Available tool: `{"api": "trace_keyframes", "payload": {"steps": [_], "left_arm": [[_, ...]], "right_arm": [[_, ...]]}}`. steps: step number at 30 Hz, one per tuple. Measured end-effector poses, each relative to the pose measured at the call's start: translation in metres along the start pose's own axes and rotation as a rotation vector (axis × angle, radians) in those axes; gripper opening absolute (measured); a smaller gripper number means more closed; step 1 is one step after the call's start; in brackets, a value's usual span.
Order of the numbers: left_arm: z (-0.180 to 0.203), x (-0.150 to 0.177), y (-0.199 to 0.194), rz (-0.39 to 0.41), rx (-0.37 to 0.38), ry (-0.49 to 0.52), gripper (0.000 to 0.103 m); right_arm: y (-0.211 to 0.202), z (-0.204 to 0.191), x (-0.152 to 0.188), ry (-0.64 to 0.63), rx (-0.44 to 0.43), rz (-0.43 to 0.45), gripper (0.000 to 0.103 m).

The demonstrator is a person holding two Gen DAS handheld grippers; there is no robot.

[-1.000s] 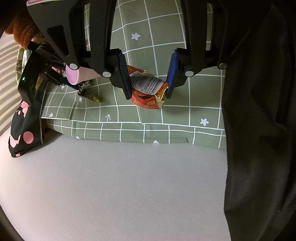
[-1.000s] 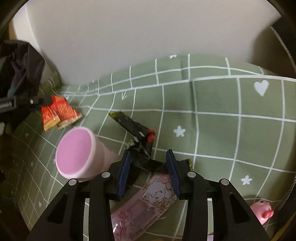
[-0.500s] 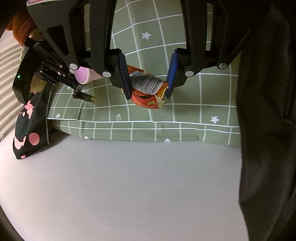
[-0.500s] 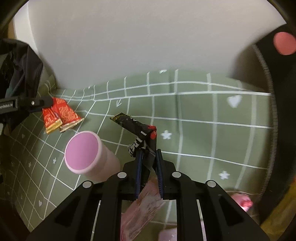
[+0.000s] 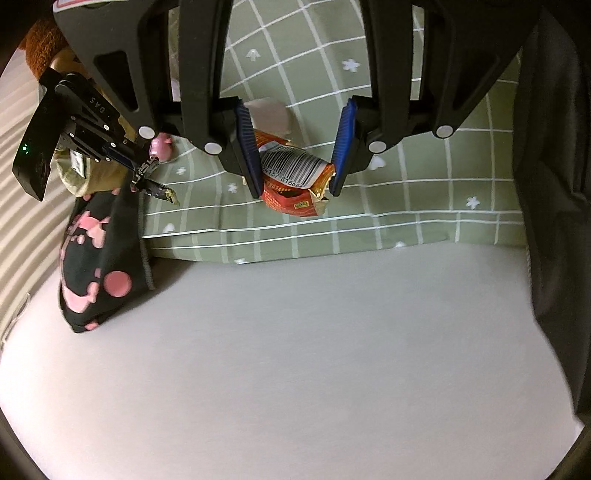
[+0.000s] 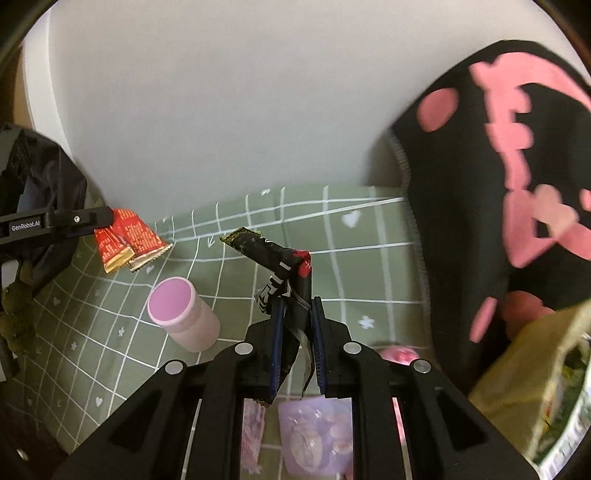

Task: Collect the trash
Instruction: 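Grasp the black-and-red wrapper with the right tool while the left tool holds the orange wrapper, then carry both wrappers over the trash bag and open both tools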

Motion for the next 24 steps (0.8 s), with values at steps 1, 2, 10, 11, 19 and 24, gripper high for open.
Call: {"api": "trace_keyframes", "payload": {"steps": [1,2,10,11,19,24], "left_arm": [[0.009,0.000,-0.002,0.004,0.018,0.009,0.035],[0.014,0.000,-0.004,0.007,0.027,0.018,0.035],[0.071,0.009,-0.007,0.001,0.125,0.094,0.035],[0.079,0.010,-0.007,-0.001,0.138,0.110,0.035],[0.158,0.018,-0.009,0.005,0.265,0.228,0.035],[0.210,0.026,-0.006,-0.001,0.350,0.299,0.035]], "right_arm": [[-0.011,0.004,-0.001,0.005,0.012,0.017,0.015],[-0.018,0.006,0.000,0.007,0.019,0.026,0.015],[-0.072,0.026,-0.002,0.018,0.102,0.080,0.015],[-0.077,0.030,-0.003,0.020,0.113,0.087,0.015],[-0.131,0.065,-0.008,0.053,0.237,0.146,0.015],[-0.161,0.089,-0.005,0.083,0.309,0.173,0.015]]}}
Point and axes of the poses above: each gripper's, at about its wrist camera, not at the fingertips, and y roughly the way its jaws point, z to its right, x to its underside, the point moved 7 cm from there along y, roughly the way its jaws point, and after that the axes turned 10 degrees about z, right-handed, at the moved point
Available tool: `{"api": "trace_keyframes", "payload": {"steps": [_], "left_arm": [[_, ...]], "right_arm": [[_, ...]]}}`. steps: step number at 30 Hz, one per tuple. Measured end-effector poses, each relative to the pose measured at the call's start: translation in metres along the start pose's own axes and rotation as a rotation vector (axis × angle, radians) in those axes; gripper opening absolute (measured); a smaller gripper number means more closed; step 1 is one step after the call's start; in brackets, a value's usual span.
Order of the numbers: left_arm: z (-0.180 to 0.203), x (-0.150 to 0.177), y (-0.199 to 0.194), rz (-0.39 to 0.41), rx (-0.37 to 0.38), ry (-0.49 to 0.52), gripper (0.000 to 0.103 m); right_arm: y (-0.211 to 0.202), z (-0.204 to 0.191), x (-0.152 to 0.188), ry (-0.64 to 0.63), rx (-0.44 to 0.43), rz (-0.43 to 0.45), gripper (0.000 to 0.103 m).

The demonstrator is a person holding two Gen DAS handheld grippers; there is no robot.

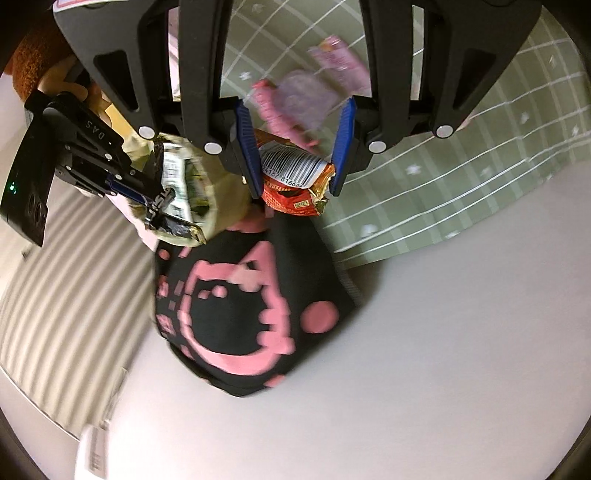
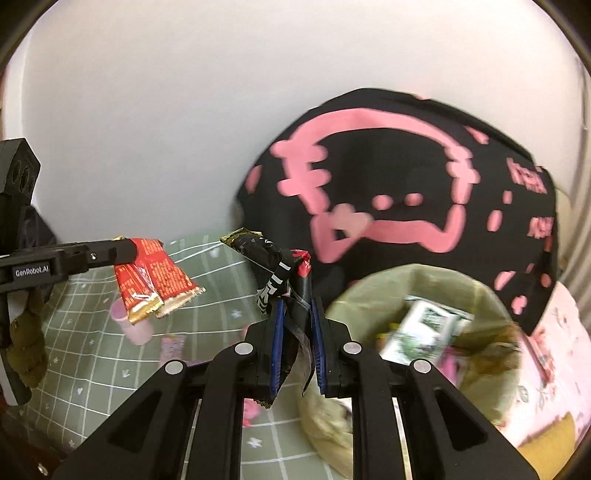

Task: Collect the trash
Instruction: 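Carry both wrappers over the trash bag and open both tools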

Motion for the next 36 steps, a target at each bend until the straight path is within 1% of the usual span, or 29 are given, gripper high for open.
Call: {"api": "trace_keyframes", "payload": {"steps": [4,7,13,18,25,36], "left_arm": [[0.037,-0.005,0.017,-0.003,0.067,0.057,0.035],[0.063,-0.008,0.027,-0.004,0.100,0.102,0.035],[0.107,-0.005,0.045,-0.018,0.158,0.176,0.035],[0.133,0.000,0.061,-0.035,0.193,0.211,0.035],[0.156,0.003,0.087,-0.048,0.224,0.220,0.035],[0.177,0.019,0.149,-0.155,0.270,0.161,0.035]], "right_arm": [[-0.019,0.028,0.000,0.021,0.067,0.016,0.015],[-0.031,0.047,0.000,0.035,0.112,0.026,0.015],[-0.051,0.086,0.006,0.077,0.194,0.034,0.015],[-0.063,0.110,0.011,0.092,0.239,0.036,0.015],[-0.074,0.137,0.016,0.113,0.276,0.040,0.015],[-0.087,0.169,0.025,0.147,0.321,0.035,0.015]]}}
Point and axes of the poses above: each gripper's, at about its wrist camera, not at the fingertips, and y roughly the way its jaws point, z to its right, x to its underside, the point moved 7 cm from there along y, roughly the way its jaws point, and after that the axes turned 10 degrees about z, right-handed, at the moved point
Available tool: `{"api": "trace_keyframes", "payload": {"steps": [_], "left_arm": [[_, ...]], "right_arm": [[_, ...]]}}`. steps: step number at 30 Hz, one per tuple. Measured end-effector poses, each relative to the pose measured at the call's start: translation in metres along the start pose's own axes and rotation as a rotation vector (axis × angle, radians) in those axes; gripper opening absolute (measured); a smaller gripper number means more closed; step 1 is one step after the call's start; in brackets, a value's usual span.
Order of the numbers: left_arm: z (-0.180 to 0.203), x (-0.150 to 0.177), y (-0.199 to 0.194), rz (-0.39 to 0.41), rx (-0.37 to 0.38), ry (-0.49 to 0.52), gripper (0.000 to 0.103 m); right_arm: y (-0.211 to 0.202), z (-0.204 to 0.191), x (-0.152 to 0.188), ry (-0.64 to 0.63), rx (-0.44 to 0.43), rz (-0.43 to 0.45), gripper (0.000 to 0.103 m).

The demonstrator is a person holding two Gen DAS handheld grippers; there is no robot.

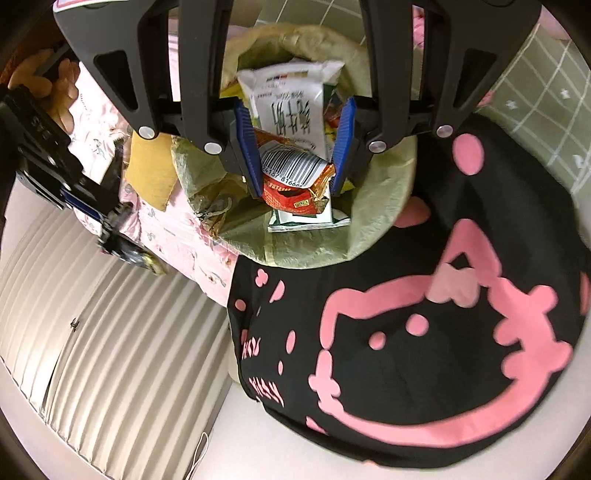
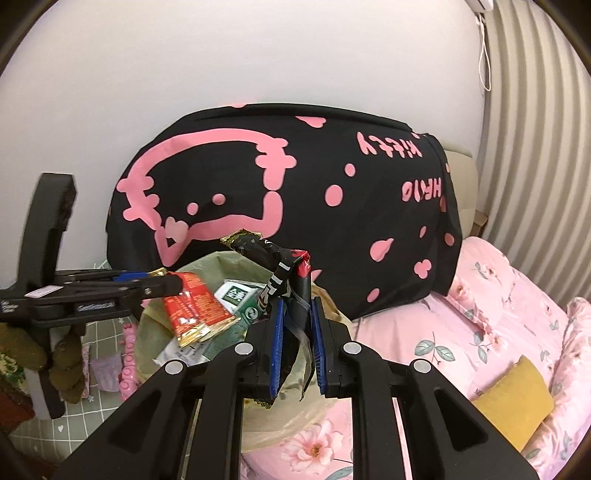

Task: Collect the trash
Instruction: 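Carry both wrappers over the trash bag and open both tools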

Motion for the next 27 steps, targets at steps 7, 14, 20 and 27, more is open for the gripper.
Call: {"api": "trace_keyframes", "payload": {"steps": [7,14,20,27], "left_arm": [[0.003,0.003,0.018,-0.030,0.024,-0.025,0.052],[-0.020,0.001,-0.016,0.032,-0.071,-0.037,0.056],[-0.061,0.012,-0.056,0.065,-0.174,-0.086,0.056],[-0.107,0.058,-0.102,0.068,-0.312,-0.152,0.056]], "right_arm": [[0.004,0.011,0.006,0.021,0.009,-0.014,0.015],[0.023,-0.005,0.001,0.031,-0.054,-0.017,0.015],[0.053,-0.028,0.005,0.006,-0.104,-0.056,0.015],[0.080,-0.036,0.016,0.001,-0.093,-0.095,0.018]]}}
Point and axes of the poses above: each gripper's, at about its wrist camera, not at the fingertips, and y roughly the way its jaws point, z to its right, x to its underside, the point moved 7 cm from there along y, roughly the way its jaws point, and after that the axes turned 10 degrees about z, right-handed, at the moved point
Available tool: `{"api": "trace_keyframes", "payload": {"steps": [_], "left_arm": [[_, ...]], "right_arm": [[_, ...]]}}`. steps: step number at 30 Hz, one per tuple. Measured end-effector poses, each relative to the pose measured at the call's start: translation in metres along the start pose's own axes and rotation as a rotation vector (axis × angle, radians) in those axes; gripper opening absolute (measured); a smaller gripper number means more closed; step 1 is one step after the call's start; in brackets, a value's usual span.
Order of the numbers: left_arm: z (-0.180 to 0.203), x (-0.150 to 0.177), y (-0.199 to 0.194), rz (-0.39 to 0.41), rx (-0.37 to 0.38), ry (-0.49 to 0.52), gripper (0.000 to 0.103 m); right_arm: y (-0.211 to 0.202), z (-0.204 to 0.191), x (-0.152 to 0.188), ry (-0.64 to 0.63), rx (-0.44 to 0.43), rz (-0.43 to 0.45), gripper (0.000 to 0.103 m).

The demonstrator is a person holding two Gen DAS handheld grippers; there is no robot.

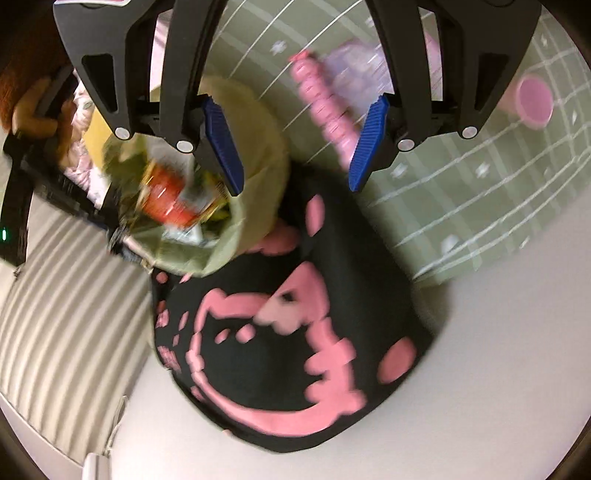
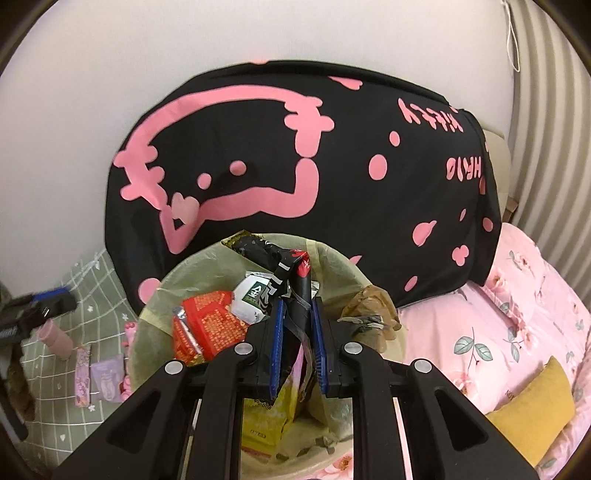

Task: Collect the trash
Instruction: 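Carry both wrappers over the trash bag and open both tools, then move both tools back over the pink wrapper and lavender packet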

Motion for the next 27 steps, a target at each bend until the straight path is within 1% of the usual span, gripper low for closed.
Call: {"api": "trace_keyframes", "payload": {"steps": [1,3,7,9,13,17,20,24,27], "left_arm": [[-0.006,0.007,-0.002,-0.011,-0.011,-0.003,0.056],[-0.023,0.025,-0.006,-0.041,-0.037,-0.016,0.056],[-0.059,0.060,-0.015,-0.090,-0.110,-0.059,0.056],[-0.070,0.070,-0.020,-0.099,-0.135,-0.074,0.056],[-0.090,0.088,-0.028,-0.117,-0.193,-0.092,0.056],[-0.096,0.094,-0.036,-0.116,-0.215,-0.104,0.056],[-0.097,0.093,-0.042,-0.105,-0.223,-0.088,0.056],[-0.099,0.095,-0.050,-0.102,-0.233,-0.074,0.056],[-0.106,0.099,-0.057,-0.104,-0.241,-0.086,0.056]], "right_arm": [[0.003,0.000,0.002,-0.001,0.007,-0.005,0.024],[0.005,0.000,0.005,0.012,-0.007,-0.009,0.031],[0.004,-0.002,0.009,0.022,0.001,-0.010,0.032],[0.000,-0.005,0.007,0.025,-0.003,0.002,0.032],[-0.009,-0.021,0.002,-0.010,-0.015,0.029,0.032],[-0.016,-0.046,0.001,-0.031,-0.070,0.038,0.032],[-0.018,-0.070,0.005,-0.048,-0.119,0.029,0.032],[-0.020,-0.104,0.016,-0.067,-0.189,0.010,0.032],[-0.020,-0.127,0.027,-0.087,-0.221,-0.009,0.032]]}}
Point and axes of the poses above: each gripper's, at about its wrist camera, not at the fingertips, and y roughly the way its jaws point, z to its right, x to its underside, the point moved 7 cm from there along y, roughly the way its jaws point, and after that the axes turned 10 degrees about z, right-handed, at the moved point
